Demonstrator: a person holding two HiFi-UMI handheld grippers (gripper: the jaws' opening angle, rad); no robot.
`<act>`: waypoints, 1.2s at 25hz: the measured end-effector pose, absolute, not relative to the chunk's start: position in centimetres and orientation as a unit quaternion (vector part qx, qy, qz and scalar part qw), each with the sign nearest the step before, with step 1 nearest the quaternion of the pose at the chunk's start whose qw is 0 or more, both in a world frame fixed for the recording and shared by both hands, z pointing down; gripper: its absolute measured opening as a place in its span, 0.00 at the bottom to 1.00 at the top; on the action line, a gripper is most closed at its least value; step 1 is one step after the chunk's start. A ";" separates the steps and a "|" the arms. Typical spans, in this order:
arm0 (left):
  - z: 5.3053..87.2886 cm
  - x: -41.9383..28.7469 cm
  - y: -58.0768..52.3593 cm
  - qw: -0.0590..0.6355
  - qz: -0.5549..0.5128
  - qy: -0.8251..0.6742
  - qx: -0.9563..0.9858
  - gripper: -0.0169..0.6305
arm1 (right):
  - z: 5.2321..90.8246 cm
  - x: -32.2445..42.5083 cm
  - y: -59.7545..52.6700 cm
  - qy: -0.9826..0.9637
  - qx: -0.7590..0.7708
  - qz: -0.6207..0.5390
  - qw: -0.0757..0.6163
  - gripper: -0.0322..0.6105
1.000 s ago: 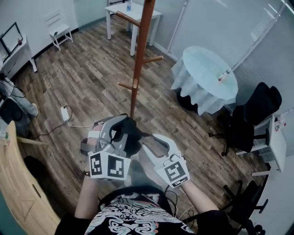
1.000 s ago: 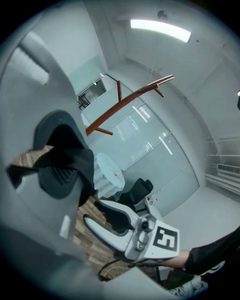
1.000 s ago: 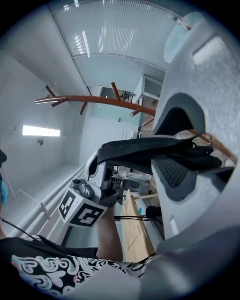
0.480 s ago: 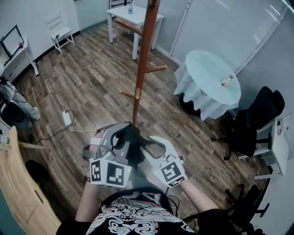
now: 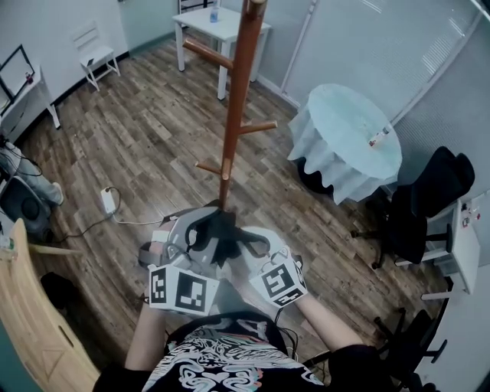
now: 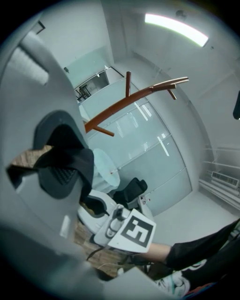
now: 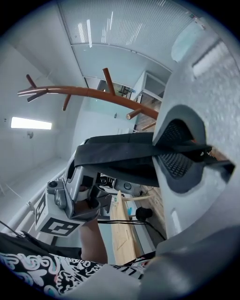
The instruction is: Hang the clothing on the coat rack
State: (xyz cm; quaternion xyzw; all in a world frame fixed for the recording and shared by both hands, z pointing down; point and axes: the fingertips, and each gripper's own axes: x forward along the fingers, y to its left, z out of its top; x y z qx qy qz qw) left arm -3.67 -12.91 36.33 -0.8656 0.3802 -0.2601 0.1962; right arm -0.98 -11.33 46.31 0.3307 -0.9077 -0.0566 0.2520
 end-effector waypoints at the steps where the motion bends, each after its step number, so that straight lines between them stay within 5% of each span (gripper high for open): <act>1: 36.4 -3.7 -13.4 0.196 -0.262 0.379 -0.865 0.05 | 46.4 -1.0 -11.7 -0.909 0.328 -0.056 0.252 0.07; 14: 37.1 -5.9 -18.9 0.168 -0.262 0.384 -0.870 0.05 | 44.7 0.0 -16.4 -0.907 0.316 -0.085 0.265 0.06; 30: 39.2 -7.2 -25.5 0.164 -0.289 0.380 -0.864 0.05 | 40.9 1.4 -23.3 -0.914 0.351 -0.079 0.187 0.06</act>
